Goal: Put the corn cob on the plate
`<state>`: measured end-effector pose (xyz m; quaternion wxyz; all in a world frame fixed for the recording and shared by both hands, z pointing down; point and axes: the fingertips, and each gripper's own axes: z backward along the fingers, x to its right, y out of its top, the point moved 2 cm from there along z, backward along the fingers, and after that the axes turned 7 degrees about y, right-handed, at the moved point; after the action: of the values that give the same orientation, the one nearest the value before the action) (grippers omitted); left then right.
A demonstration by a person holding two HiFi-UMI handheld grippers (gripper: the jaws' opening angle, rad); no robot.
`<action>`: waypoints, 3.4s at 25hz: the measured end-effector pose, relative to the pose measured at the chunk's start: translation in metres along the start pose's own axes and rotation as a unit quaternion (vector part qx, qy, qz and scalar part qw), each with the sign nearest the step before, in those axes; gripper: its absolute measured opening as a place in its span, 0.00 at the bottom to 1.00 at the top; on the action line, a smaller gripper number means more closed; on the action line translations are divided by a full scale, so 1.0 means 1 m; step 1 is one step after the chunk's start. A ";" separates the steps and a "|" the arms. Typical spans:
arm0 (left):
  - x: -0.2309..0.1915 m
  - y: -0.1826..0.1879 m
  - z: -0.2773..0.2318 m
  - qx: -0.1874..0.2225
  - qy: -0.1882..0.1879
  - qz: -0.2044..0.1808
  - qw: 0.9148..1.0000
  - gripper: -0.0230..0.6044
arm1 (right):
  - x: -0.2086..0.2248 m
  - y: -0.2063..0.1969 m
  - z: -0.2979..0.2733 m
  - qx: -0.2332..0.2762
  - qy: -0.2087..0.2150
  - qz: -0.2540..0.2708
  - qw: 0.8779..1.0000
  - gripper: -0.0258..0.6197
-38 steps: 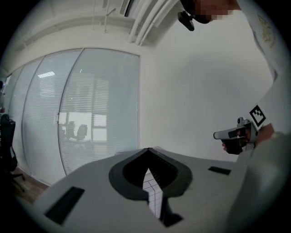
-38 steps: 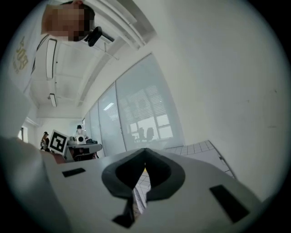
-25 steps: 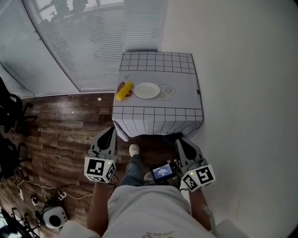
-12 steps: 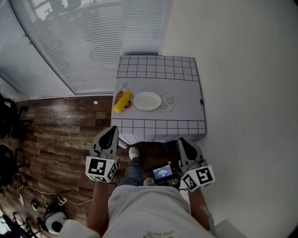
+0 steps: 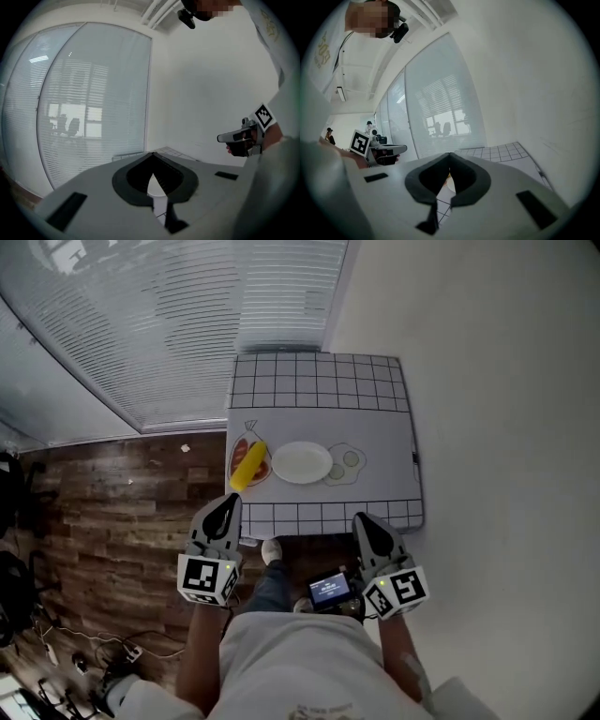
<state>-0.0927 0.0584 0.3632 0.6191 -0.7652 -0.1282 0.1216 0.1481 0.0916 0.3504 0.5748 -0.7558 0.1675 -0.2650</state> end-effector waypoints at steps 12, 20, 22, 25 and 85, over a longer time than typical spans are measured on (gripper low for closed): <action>-0.051 -0.001 -0.052 -0.010 -0.007 -0.022 1.000 0.05 | -0.008 0.013 -0.093 -0.039 0.048 0.082 0.995 0.05; -0.063 -0.012 -0.065 -0.032 0.010 -0.027 0.999 0.05 | -0.005 0.014 -0.131 -0.075 0.102 0.123 0.984 0.05; -0.065 -0.017 -0.068 -0.041 0.015 -0.032 0.999 0.05 | -0.002 0.013 -0.142 -0.077 0.114 0.120 0.983 0.05; -0.067 -0.024 -0.071 -0.056 0.025 -0.031 0.998 0.05 | 0.000 0.014 -0.160 -0.089 0.135 0.136 0.977 0.05; -0.042 -0.196 -0.112 -0.324 -0.015 -0.076 0.943 0.45 | -0.043 -0.194 -0.304 -0.326 0.549 0.505 0.581 0.53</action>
<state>-0.1024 -0.0193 0.5793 0.3435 -0.9104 -0.2274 0.0377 -0.0761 -0.0666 0.5873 0.1292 -0.3970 0.8806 -0.2241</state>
